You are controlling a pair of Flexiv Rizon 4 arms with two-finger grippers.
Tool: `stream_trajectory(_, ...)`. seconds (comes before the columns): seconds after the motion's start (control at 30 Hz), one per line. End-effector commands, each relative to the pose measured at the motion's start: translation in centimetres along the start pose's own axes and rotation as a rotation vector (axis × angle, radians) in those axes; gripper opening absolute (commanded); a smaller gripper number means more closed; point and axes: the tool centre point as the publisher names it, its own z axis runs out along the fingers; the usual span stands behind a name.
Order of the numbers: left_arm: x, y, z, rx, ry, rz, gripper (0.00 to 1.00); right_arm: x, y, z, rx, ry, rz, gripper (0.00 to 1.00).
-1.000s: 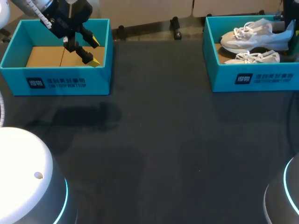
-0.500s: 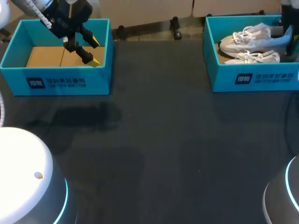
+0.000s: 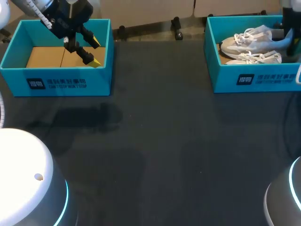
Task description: Take the shoe out of the shoebox, open the shoe tongue, remove and reinsert the insole, then place the shoe into the shoebox
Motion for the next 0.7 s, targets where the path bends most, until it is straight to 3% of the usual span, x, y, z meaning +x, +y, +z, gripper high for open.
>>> stream_trajectory(0.03, 0.0, -0.1, 0.0, -0.004, 0.0, -0.001, 1.0, 0.5, 0.8, 0.4, 0.016, -0.004, -0.004, 0.0)
stream_trajectory(0.7, 0.0, -0.1, 0.0, -0.004, 0.0, -0.001, 1.0, 1.7, 1.0, 0.0, 0.018, 0.012, -0.011, 0.0)
